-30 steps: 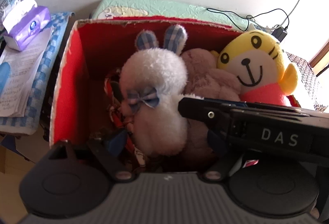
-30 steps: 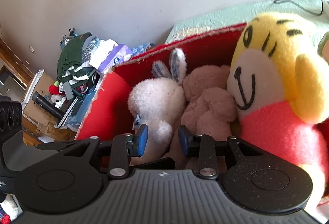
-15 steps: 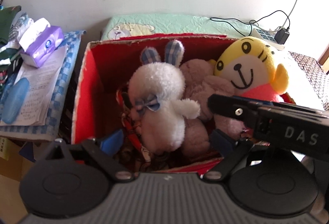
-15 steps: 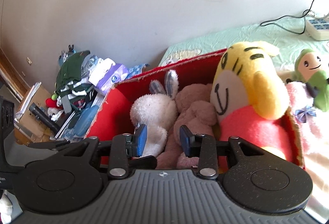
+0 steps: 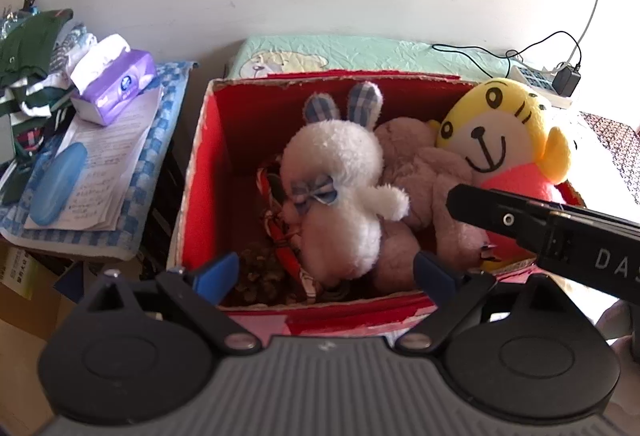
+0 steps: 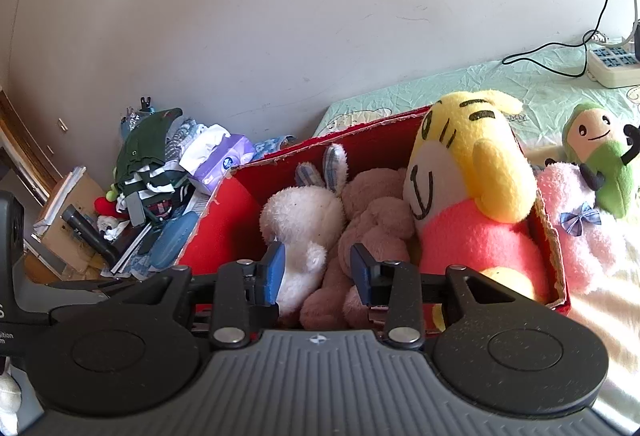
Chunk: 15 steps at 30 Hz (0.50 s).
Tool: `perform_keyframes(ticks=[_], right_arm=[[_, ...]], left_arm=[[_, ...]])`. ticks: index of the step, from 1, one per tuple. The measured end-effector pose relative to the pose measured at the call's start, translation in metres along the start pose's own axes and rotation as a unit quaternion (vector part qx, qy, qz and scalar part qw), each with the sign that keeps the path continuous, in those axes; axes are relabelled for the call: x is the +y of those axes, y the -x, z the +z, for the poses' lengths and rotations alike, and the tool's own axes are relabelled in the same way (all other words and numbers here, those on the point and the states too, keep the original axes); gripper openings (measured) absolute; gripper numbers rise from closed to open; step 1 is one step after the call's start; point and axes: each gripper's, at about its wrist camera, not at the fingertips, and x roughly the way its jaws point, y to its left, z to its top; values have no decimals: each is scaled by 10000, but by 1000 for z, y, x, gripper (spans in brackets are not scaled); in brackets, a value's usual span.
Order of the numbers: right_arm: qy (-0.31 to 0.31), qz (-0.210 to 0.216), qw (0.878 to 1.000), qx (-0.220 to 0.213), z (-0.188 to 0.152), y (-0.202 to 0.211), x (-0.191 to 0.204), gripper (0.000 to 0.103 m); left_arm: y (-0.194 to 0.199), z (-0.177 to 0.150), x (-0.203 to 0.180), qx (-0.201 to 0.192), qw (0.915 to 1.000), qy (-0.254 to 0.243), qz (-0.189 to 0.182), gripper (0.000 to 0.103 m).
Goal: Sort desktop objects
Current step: 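Move both grippers from the box to the green bean plush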
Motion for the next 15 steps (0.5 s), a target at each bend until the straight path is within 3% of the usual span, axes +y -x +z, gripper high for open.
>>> perform_keyframes(ticks=[9,15], right_arm=[[62,335,9994,-34,-4,8,-5,41],[-163,978,9951,21,-2,25,-25,44]], left_arm=[[8,-6,-2,-121,9996,168,208,94],[28,-13,-9,-362,9987,235,269,92]])
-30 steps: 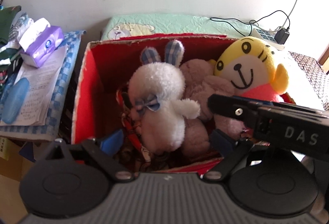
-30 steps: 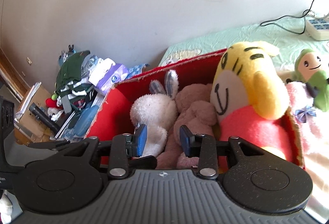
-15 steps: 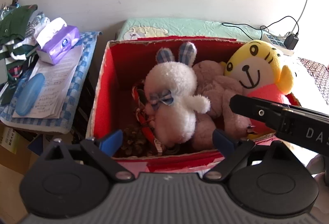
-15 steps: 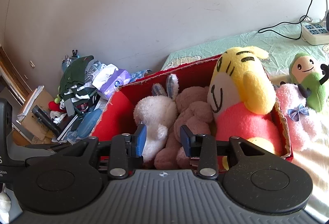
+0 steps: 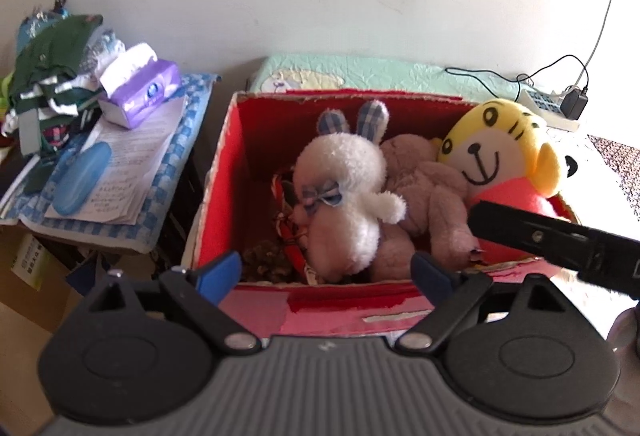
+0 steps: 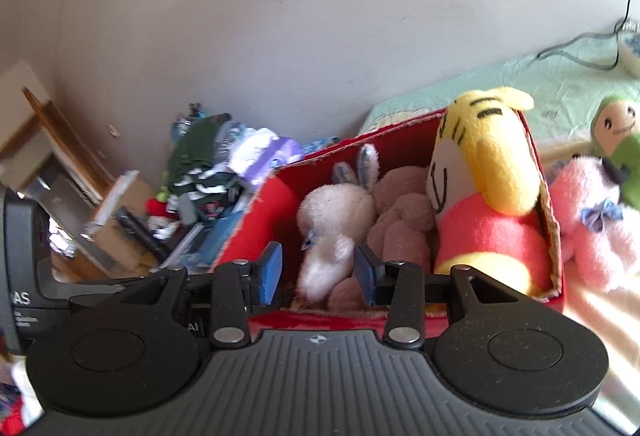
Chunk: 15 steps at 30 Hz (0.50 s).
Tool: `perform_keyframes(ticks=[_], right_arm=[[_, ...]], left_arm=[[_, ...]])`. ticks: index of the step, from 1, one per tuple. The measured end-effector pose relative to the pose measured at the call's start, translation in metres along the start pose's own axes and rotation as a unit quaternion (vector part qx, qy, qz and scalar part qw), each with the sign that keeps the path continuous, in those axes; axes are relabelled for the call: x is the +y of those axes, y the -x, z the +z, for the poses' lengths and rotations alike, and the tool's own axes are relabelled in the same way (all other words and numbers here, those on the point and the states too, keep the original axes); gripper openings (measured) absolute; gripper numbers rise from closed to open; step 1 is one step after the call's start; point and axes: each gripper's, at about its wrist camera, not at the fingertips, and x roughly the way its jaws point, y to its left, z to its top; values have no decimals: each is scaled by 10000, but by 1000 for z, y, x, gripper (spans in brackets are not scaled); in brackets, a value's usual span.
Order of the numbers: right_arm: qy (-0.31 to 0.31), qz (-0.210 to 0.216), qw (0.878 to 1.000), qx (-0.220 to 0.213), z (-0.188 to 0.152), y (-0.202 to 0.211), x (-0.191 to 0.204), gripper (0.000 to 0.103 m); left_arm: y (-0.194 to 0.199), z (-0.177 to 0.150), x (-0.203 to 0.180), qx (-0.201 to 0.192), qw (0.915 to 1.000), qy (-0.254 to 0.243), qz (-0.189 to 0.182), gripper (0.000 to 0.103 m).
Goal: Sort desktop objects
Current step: 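Move both grippers from the box to the green bean plush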
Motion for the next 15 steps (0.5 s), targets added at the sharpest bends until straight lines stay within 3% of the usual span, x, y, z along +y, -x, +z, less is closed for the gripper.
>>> perform_keyframes(ticks=[10,15], right_arm=[[-414,429,9982,-99,6,54,-45,44],[-477,345,9982,-95,8,72,-62,44]], left_arm=[[10,9,-49,29,9999,-47,148,86],[13,13,-80,-20,9998,-116,150,87]])
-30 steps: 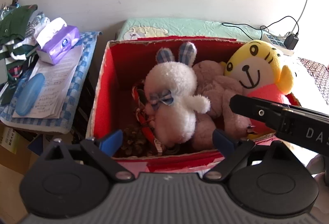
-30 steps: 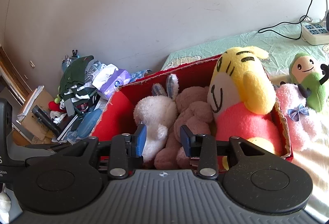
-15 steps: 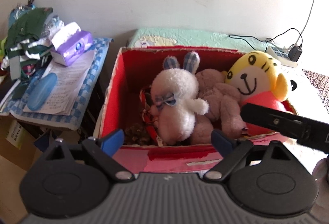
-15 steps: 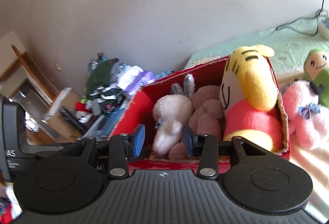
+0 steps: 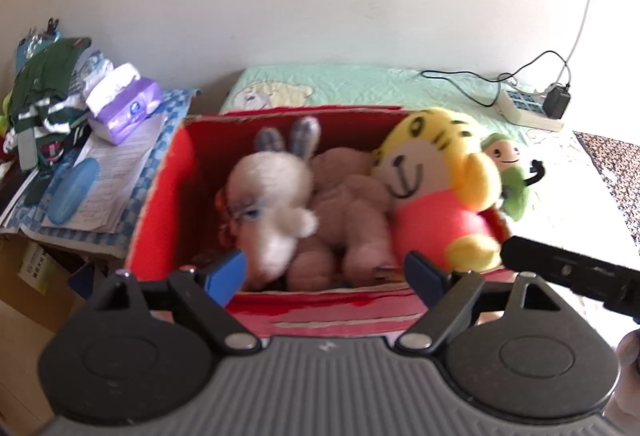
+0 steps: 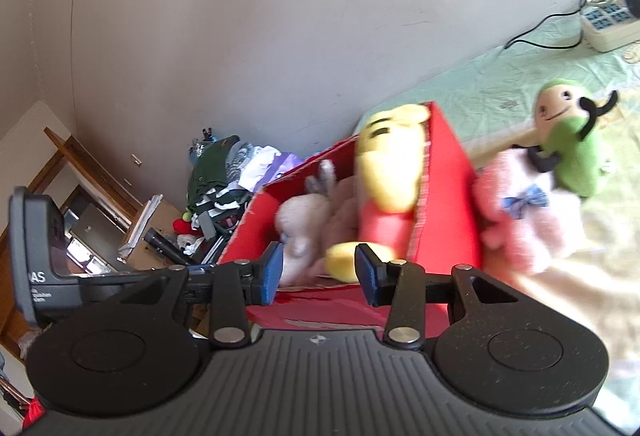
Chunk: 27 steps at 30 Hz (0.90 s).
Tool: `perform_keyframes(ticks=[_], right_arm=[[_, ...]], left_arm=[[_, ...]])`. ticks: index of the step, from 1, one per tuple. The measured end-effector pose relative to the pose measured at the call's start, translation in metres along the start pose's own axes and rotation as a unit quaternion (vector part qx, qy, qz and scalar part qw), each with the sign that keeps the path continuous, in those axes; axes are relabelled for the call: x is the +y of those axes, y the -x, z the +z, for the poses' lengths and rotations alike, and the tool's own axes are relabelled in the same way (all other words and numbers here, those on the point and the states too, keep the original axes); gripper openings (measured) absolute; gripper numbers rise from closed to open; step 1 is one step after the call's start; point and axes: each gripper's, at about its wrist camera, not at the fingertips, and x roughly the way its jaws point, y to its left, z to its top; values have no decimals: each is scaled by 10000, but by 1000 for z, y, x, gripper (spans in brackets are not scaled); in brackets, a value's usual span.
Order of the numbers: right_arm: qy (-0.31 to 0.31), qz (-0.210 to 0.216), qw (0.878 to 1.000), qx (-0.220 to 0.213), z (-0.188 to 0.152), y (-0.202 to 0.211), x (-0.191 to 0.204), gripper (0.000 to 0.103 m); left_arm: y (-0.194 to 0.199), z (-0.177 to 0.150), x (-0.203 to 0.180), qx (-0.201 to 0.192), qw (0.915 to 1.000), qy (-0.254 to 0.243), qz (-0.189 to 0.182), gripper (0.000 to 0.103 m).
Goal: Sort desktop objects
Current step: 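Move both grippers from the box to the green bean plush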
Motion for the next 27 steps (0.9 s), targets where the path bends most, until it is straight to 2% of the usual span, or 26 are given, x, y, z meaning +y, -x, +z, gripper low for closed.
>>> perform_keyframes(ticks=[8,12,17,22,27], right_arm=[[-202,-196,9996,45,7,27,-36,44],[-375,-311,9988,100,8,40,-61,45],[-570,-504,9970,127,10,56,-94,45],[-752,-752,9943,116,13,75,-126,45],[-869,-974,9912,205,18,85,-156,45]], left_arm=[[4,8,-44,-52,9999,-114,87,87],[10,12,-66,-147,9998,-166,-7,87],[20,11,-106,-381,9971,-430,-509,87],[13,3,-149,-304,9901,-639,-1215,87],[-10,-9,-190,-196,9865,-742,-1449,87]])
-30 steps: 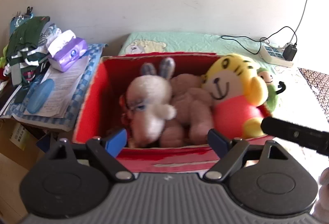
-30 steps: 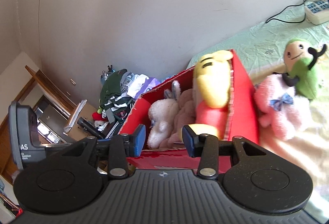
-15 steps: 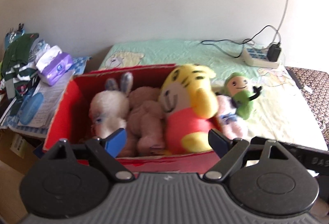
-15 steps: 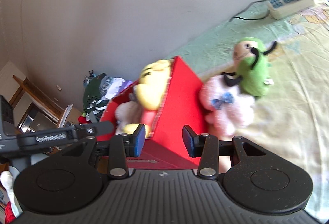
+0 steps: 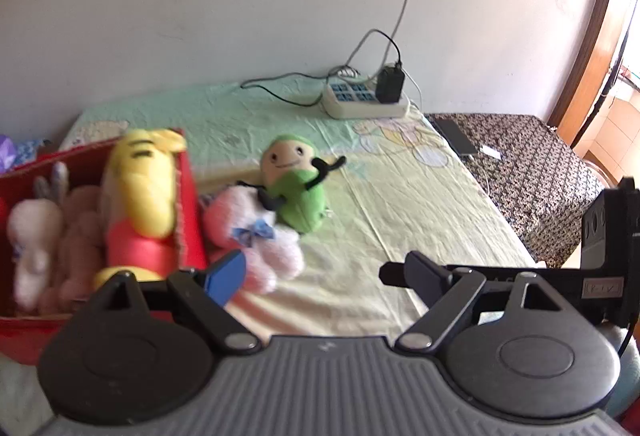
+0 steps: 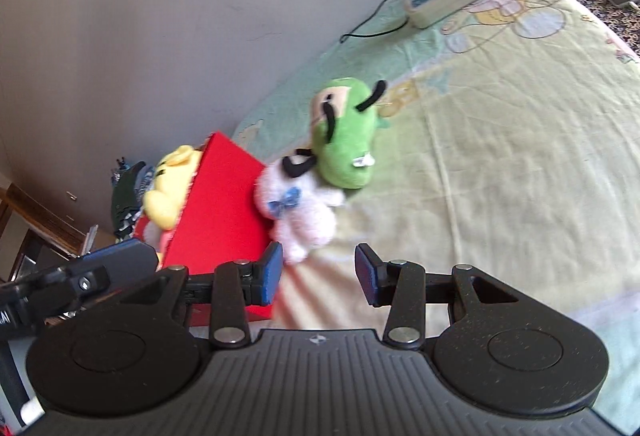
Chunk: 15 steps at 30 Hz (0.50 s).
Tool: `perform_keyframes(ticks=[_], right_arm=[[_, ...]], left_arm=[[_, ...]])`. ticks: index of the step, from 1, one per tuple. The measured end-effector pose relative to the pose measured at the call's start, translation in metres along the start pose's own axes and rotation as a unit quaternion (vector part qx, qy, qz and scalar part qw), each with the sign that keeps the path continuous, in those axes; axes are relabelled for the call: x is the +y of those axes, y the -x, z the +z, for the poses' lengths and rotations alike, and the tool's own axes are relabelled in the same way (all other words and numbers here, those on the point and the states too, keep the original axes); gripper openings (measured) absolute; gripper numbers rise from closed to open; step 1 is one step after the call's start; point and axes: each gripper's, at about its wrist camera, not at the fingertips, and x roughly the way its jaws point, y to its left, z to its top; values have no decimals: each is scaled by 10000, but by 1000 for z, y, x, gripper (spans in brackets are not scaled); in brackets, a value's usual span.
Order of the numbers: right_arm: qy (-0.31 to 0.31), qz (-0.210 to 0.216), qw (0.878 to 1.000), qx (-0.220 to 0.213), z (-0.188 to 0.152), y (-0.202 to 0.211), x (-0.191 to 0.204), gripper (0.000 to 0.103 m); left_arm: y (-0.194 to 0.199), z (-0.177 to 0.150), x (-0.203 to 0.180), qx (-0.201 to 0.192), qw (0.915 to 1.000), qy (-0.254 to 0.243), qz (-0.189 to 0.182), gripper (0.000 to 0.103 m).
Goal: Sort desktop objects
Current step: 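Move both grippers from the box to the green bean plush, then close both grippers on the green bean plush from either side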
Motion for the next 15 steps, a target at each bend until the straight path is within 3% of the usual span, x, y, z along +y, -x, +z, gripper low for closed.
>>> perform_keyframes(ticks=[7,15], right_arm=[[62,-22,9998,195,35,-17,-31,47],[-13,389,9975,593,86,-67,-40,61]], left_arm=[[-53,0,-13,-7,10000,14,-13,86],[-99,12,-1,-208,9994,-78,254,88]])
